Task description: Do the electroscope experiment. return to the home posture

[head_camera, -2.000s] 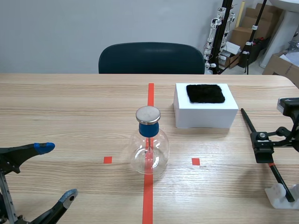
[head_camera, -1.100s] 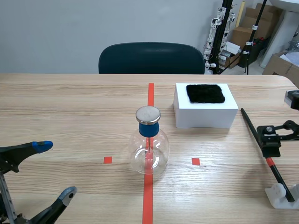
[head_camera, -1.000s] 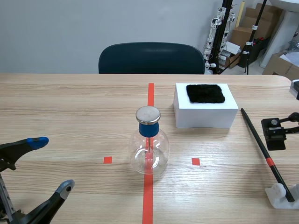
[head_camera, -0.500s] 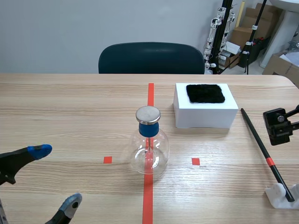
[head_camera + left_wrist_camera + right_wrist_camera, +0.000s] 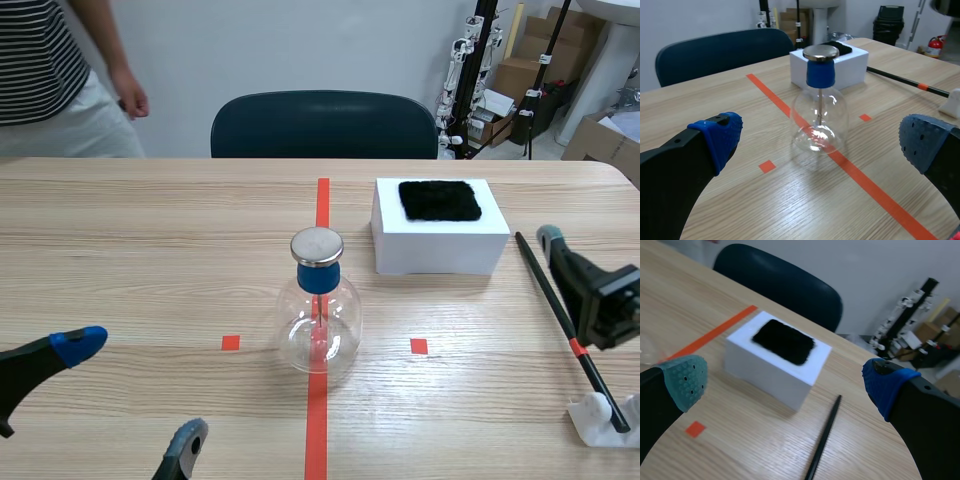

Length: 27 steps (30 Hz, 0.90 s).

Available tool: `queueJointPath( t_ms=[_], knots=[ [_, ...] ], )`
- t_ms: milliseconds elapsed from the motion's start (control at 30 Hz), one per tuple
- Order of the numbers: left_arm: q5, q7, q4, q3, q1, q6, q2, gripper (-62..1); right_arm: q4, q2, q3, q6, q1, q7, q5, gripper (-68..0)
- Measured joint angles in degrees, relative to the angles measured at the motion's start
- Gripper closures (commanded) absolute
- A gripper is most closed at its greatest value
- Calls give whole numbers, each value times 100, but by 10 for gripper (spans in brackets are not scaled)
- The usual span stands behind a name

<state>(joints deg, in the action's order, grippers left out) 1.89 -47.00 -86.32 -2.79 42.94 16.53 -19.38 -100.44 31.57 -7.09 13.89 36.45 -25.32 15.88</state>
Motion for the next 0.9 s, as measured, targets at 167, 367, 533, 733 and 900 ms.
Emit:
queueJointPath(
  t_ms=[167, 367, 533, 733, 900],
  knots=[
    [-2, 337, -603, 11, 337, -105, -63, -623, -492, 177, 0, 424, 332, -4, -107, -640],
    [-37, 584, -1117, 20, 634, -153, -79, -623, -988, 422, 341, 402, 522, 7, -208, -640],
    [-50, 603, -1504, 20, 990, -468, -81, -623, -981, 584, 839, 400, 520, 11, -243, -640],
    [-48, 603, -1700, 20, 1290, -560, -79, -623, -968, 603, 918, 387, 570, -188, -238, -641],
    [-48, 710, -1700, 20, 1329, -560, -81, -623, -946, 581, 916, 234, 973, -503, -177, -641]
  ],
)
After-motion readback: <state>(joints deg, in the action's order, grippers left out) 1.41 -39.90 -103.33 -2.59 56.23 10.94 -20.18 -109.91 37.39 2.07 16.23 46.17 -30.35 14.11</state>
